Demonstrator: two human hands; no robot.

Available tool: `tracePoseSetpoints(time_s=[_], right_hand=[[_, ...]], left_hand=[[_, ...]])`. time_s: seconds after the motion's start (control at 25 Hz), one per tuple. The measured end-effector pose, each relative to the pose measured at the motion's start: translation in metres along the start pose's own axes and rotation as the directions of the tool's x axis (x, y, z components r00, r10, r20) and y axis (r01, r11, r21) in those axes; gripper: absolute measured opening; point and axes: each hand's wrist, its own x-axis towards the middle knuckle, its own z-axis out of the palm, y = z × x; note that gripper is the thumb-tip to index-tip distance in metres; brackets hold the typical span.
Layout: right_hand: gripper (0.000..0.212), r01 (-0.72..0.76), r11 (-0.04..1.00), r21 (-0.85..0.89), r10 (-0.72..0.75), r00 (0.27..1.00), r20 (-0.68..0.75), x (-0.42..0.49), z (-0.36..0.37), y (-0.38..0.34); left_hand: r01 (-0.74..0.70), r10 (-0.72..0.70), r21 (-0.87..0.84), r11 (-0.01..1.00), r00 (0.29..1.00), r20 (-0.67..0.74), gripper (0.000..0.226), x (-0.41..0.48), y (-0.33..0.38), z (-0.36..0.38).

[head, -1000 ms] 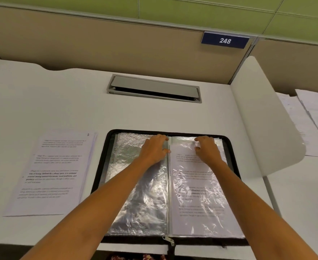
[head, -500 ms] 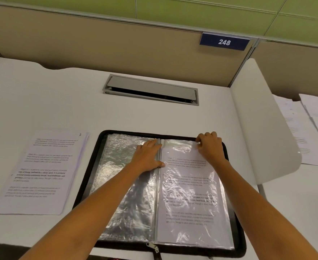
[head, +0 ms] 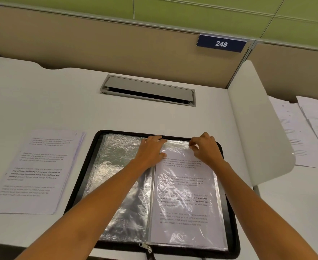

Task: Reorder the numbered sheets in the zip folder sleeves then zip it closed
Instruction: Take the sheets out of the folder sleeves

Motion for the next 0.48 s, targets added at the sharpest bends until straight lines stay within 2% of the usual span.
tracePoseSetpoints(time_s=[0.24,0.36,0.48], right_hand=[[0.009,0.111,0.994,0.02,-0.111,0.994,0.01,-0.008,-0.006,-0.001],[0.009,0.102,0.992,0.076,-0.105,0.994,0.032,-0.009,-0.009,0.0],[0.02,0.033,0.99,0.139,-0.044,0.996,0.079,-0.006,-0.007,0.002]], left_hand=[[-0.158,0.163,0.108,0.982,0.986,-0.041,0.047,0.016,0.03,0.001],[-0.143,0.16,0.145,0.979,0.98,-0.117,0.023,0.02,0.038,0.001],[-0.118,0.142,0.155,0.981,0.978,-0.155,0.018,0.02,0.039,0.001]])
